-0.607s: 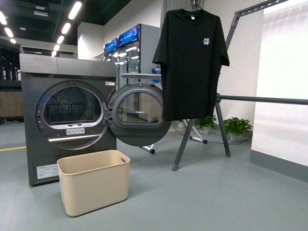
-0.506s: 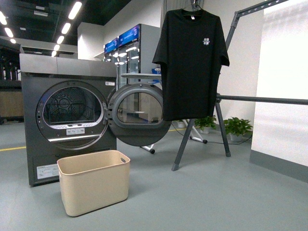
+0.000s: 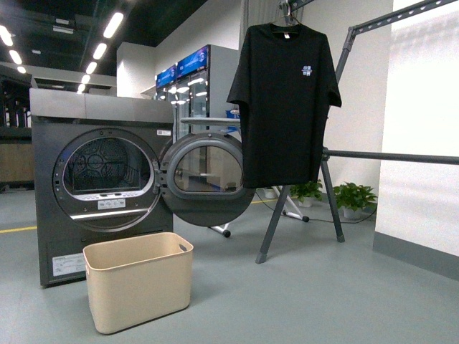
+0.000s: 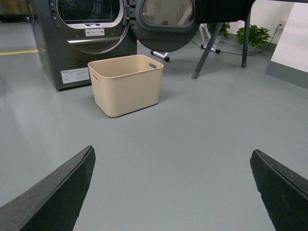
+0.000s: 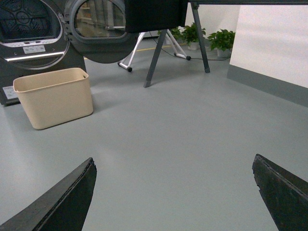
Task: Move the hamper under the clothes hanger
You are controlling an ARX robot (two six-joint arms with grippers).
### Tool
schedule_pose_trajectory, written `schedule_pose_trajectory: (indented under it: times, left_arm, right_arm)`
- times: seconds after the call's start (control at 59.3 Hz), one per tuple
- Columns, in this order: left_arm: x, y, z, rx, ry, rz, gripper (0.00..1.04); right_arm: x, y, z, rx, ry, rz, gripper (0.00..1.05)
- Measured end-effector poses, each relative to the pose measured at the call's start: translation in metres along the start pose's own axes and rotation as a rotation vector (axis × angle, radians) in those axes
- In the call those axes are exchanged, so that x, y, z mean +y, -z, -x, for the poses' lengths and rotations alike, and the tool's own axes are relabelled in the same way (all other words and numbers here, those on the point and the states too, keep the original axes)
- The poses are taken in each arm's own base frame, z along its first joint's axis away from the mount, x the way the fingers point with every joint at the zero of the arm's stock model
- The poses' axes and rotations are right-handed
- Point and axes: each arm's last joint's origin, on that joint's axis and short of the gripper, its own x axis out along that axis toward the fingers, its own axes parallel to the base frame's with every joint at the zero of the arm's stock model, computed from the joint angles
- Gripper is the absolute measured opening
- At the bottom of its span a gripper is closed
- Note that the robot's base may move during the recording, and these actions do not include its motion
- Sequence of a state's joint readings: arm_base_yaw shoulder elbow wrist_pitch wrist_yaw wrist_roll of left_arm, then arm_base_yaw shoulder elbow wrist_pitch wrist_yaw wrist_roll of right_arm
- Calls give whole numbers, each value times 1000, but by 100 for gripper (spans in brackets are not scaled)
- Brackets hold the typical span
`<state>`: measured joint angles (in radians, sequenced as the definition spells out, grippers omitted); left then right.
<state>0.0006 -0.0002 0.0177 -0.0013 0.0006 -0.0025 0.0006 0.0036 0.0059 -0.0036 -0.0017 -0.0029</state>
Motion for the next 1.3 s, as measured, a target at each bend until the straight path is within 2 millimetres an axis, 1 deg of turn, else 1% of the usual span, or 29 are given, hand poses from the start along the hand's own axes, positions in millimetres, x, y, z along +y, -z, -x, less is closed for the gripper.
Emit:
schedule_pose_trajectory:
  times: [1.299]
  left_arm:
    - [0,0,0,0,1,0,98]
  right_arm:
    - [0,0,0,0,1,0,97]
